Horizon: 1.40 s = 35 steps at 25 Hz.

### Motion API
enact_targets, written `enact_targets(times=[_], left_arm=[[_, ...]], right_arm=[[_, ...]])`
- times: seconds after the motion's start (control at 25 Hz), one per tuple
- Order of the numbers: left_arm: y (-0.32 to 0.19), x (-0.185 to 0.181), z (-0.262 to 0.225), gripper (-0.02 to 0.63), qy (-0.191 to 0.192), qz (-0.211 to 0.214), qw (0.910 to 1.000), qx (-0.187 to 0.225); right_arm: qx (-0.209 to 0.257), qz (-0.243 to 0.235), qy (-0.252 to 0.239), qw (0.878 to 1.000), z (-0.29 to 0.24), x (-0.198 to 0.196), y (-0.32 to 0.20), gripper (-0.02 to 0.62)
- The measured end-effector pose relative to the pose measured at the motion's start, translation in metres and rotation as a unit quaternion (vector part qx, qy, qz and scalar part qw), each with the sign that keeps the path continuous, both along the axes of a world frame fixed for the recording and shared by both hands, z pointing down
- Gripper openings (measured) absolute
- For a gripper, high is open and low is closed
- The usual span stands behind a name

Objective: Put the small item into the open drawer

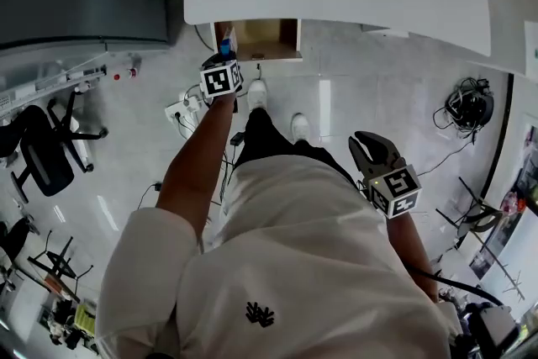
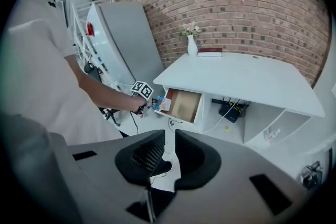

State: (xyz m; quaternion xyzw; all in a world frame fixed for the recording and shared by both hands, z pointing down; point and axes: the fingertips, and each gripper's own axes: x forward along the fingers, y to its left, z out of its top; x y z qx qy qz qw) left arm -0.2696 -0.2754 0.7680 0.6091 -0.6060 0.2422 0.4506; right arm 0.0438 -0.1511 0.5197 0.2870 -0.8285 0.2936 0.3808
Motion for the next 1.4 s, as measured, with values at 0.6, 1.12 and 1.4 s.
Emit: enact_targets(times=[0.6, 1.12, 1.4], left_arm=[[-0.039, 0.003, 0.086, 0.106, -0.006, 0.031, 0.9976, -0.062], [-0.034, -0.014, 0.107, 0.155, -0.059, 0.047, 0.9898, -0.121], [-0.03, 0.005, 0.08, 0.167, -0.019, 0.048, 0.9953, -0.082]], right_arm=[[-0.04, 0.058, 0.028, 0.997, 0.023, -0.012, -0.016, 0.083], [-0.05, 0.063, 0.031, 0.996, 0.032, -0.011, -0.02, 0.084], [-0.031, 0.046, 0.013, 0.998, 0.024, -0.011, -0.02, 0.083]])
